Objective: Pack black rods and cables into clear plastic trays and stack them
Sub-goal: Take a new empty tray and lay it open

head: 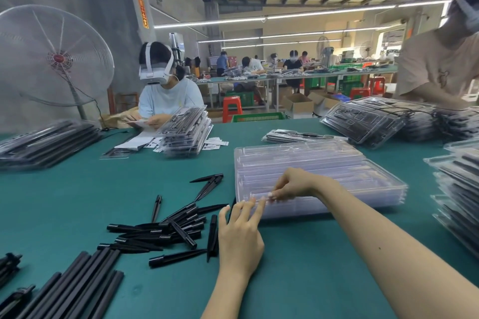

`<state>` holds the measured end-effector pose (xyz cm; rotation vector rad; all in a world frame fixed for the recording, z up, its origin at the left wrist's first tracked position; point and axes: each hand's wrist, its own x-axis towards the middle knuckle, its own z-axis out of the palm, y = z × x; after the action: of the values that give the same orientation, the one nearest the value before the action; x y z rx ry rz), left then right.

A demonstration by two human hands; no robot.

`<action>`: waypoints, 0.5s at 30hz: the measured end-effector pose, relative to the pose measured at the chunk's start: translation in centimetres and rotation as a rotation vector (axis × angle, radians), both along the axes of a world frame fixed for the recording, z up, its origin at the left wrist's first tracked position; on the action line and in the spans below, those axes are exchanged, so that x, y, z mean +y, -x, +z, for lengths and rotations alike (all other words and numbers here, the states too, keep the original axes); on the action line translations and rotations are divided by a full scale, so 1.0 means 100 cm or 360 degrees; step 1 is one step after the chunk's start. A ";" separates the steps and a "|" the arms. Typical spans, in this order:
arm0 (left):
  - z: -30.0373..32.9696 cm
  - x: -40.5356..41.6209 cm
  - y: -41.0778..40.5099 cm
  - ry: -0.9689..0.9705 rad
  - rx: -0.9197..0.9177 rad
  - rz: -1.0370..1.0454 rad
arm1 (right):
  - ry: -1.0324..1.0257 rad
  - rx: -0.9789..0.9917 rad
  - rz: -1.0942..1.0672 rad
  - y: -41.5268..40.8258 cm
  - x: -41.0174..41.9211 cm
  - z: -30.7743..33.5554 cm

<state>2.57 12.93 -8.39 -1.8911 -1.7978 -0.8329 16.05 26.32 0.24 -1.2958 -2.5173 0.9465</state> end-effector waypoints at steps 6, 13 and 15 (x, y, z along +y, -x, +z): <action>-0.004 0.008 0.000 -0.0114 0.0026 -0.0025 | -0.0142 0.0035 -0.0024 -0.002 -0.003 -0.008; 0.004 0.038 -0.004 0.0030 0.0317 -0.0087 | -0.0470 0.0142 -0.0122 -0.007 -0.016 -0.028; 0.003 0.046 0.000 0.0003 0.0417 -0.0109 | -0.0560 0.0191 -0.0102 -0.009 -0.020 -0.034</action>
<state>2.59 17.58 -8.09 -1.9696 -1.5841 -0.5739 16.92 24.27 -3.19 -1.1639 -2.3952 0.5184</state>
